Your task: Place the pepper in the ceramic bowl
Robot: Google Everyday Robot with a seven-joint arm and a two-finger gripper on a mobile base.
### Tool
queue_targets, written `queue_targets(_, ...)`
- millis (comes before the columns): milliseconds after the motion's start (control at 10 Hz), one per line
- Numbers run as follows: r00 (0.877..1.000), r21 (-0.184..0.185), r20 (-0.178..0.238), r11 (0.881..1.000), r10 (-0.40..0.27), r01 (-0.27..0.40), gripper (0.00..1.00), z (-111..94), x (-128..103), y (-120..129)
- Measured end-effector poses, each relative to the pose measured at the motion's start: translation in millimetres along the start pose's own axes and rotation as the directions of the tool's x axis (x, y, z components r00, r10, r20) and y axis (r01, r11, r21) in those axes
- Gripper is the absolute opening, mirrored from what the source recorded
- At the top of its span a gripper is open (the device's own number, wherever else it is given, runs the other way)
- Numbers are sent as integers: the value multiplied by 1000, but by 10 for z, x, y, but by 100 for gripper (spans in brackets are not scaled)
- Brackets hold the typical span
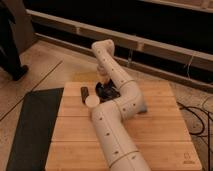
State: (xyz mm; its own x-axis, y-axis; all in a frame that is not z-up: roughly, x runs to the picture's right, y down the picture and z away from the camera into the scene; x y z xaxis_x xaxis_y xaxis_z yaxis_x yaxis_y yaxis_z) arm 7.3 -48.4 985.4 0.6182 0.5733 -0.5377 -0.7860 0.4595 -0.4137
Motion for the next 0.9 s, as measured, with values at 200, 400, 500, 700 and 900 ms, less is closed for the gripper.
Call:
queue_targets(200,1000,-5,2,1000,18,-18,0,-65,43,-54)
queue_targets(400,994,-25,19,994,107,-107,0,-252,253,-320)
queue_targets(500,991,-33,28,991,131,-130,0,-307,304,-386)
queue_targets(700,984,-45,42,984,175,-174,0,-419,415,-521)
queue_targets(900,985,-57,61,986,159,-155,0,-416,316,-450)
